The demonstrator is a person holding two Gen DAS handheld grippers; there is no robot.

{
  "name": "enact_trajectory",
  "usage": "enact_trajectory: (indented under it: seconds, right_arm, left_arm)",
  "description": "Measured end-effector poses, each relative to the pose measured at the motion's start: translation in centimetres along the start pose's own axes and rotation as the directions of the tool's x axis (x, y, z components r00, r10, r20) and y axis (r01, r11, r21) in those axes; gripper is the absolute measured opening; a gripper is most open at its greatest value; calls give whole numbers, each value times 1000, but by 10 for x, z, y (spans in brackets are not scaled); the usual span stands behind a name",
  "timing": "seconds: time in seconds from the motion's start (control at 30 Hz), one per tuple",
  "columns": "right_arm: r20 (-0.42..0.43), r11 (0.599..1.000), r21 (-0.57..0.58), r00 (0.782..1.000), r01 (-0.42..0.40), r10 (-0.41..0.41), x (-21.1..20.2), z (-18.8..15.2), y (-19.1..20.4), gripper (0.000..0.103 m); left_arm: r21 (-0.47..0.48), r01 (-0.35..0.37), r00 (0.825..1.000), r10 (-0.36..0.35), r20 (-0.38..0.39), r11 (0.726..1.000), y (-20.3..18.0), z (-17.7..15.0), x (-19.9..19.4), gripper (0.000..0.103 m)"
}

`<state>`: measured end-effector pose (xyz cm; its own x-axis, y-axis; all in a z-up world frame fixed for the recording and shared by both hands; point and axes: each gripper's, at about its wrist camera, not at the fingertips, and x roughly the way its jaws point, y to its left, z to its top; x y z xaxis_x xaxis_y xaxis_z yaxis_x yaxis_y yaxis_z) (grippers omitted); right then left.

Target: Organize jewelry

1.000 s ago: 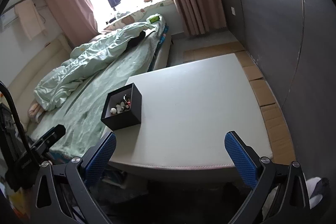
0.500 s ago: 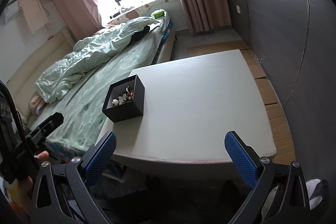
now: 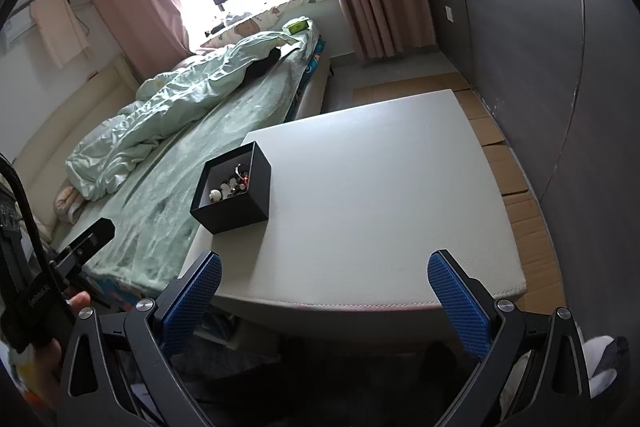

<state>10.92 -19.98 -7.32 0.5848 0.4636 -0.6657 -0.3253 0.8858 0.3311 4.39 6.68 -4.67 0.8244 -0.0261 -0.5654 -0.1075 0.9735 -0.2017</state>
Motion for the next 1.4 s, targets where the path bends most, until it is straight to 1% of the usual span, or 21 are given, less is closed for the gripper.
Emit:
enact_trajectory:
  seconds: [0.37,0.7,1.07,1.17,1.27,1.33,1.4]
  right_arm:
    - [-8,1000,-3,1000,13,-13,1,-3,-3,103]
    - [-13,1000,-4,1000,7,-7,0,-6,-1,103]
    - [-22,1000,-2,1000,21,-21,1,-7,-4,103]
    - [-21,1000,-4,1000,21,-21,1,-7,-4,103]
    - [-21,1000,-5,1000,20,-20,1,-7,-4,103]
    - [-21,1000,-4,1000,20,-20,1,-7,-3,103]
    - [-20,1000,-5,1000,18,-19,0,-7,-5,103]
  left_arm:
    - [12,1,1000,-1,-1,1000,-1,-3,-3,103]
    - [-8,-5,1000,5,1,1000,5,-6,-5,103]
    - [-4,4,1000,-4,4,1000,3,-6,-7,103]
    - [0,-12,1000,12,5,1000,3,-6,-7,103]
    - [5,-26,999,25,23,1000,2,-6,-9,102]
    - [19,-52,997,51,54,998,0,-6,-14,103]
    - [38,-62,994,58,90,997,-3,-4,-20,102]
